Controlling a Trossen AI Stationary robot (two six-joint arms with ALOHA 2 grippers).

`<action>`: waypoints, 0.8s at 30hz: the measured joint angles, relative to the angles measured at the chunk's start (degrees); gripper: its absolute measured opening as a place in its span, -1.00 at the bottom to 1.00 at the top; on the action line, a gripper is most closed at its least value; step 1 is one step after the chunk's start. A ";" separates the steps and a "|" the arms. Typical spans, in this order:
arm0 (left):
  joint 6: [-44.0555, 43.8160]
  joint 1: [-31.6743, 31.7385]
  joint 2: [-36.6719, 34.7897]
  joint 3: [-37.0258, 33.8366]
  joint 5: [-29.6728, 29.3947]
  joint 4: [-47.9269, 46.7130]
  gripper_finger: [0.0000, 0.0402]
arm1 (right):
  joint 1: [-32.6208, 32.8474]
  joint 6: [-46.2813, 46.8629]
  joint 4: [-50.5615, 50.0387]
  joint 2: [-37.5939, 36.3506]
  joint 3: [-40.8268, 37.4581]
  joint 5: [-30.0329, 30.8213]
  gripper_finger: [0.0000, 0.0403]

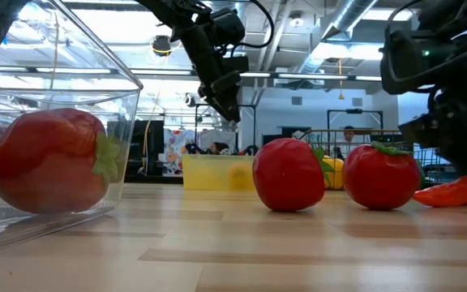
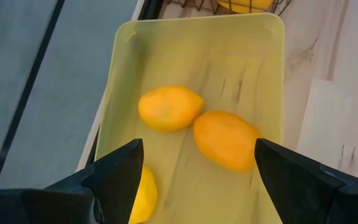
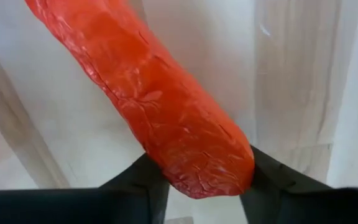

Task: Sort produce into baskets
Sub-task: Put the carrot into the blue bin

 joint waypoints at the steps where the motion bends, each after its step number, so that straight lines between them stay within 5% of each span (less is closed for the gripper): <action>1: -0.01 -0.05 0.00 0.00 0.00 0.14 0.47 | 0.00 0.00 0.06 -0.14 0.00 -0.04 -0.16; 14: -0.44 -2.46 0.02 0.44 0.76 2.03 0.47 | -0.21 -0.03 -4.24 -5.91 1.72 -0.61 -0.12; 24: -5.63 -8.12 -0.31 0.52 14.21 12.11 0.47 | -4.91 -0.02 -9.59 -9.21 8.32 -0.81 -0.16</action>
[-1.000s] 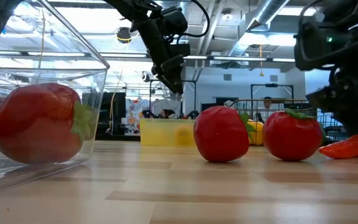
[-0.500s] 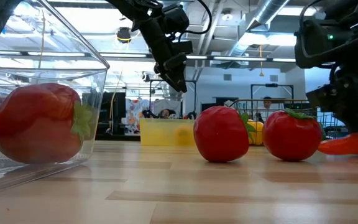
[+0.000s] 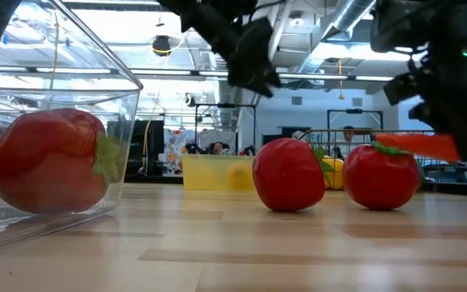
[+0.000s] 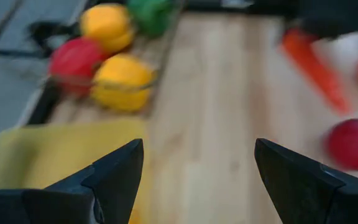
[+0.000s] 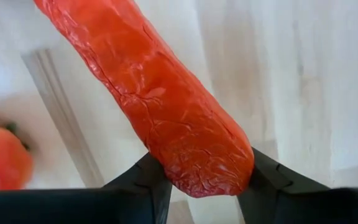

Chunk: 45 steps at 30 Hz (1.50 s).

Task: Sort produce into baskets
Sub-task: Put the carrot into the blue bin

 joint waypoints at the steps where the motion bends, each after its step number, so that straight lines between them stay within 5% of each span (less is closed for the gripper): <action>1: -0.39 -0.69 -0.01 0.00 1.22 0.81 0.47 | -0.64 0.01 0.04 -0.17 0.65 0.04 -0.14; 16: -0.49 -9.77 -0.07 0.00 0.62 4.13 0.47 | -7.04 0.00 15.28 -0.12 8.24 2.79 -0.14; 35: -0.35 -11.57 -0.10 0.02 -2.31 4.09 0.45 | -7.22 0.00 29.38 -0.12 9.06 2.81 -0.13; 45: -0.38 -11.61 -0.11 0.02 -2.08 3.95 -0.15 | -7.24 0.02 30.15 -0.12 9.06 2.84 -0.13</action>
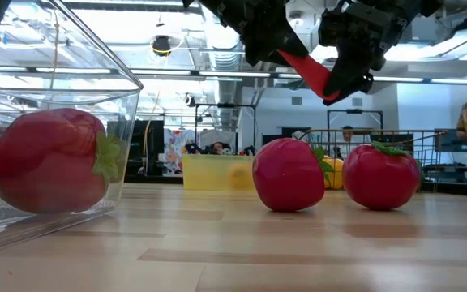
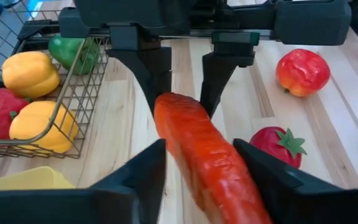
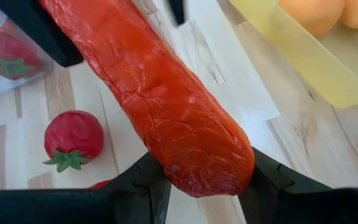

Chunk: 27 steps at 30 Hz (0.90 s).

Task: Sort produce into baskets
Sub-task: Put the carrot into the blue bin

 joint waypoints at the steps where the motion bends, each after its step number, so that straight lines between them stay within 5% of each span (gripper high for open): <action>1: -0.02 0.00 -0.02 0.00 0.03 -0.04 -0.23 | 0.00 0.00 0.24 0.00 0.00 0.04 -0.13; 8: 0.12 0.04 -0.04 0.02 -0.30 -0.33 -0.66 | 0.00 0.17 0.32 0.00 0.00 0.17 -0.13; 17: 0.68 0.04 -0.04 0.02 -0.21 -0.33 -0.56 | 0.02 0.08 0.19 0.00 0.00 -0.12 -0.09; 27: 1.16 0.04 -0.11 0.02 -0.02 -1.11 -0.62 | 0.04 -0.17 -0.38 0.70 0.00 -1.96 0.19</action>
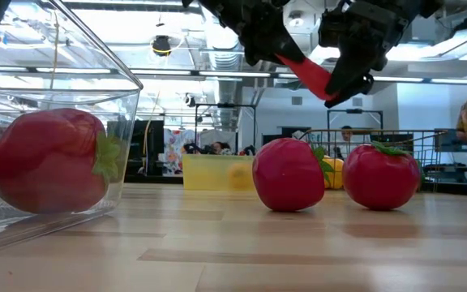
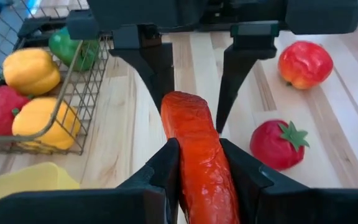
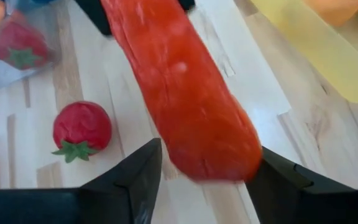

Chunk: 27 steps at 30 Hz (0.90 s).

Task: Sort produce into baskets
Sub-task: Put the carrot into the blue bin

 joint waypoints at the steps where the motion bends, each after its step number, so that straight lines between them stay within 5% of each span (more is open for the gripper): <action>1: 0.00 0.00 -0.23 0.00 -0.01 -0.73 -0.62 | 0.00 0.02 -0.44 0.12 0.00 0.00 0.21; 11: -1.86 0.02 -3.82 0.02 -0.19 -12.31 -0.61 | 0.00 0.13 -0.90 0.51 -0.02 -0.02 0.27; 27: -21.80 -5.96 -15.84 0.02 4.69 -52.11 -0.60 | 0.00 0.13 -1.10 0.51 -0.02 0.00 0.27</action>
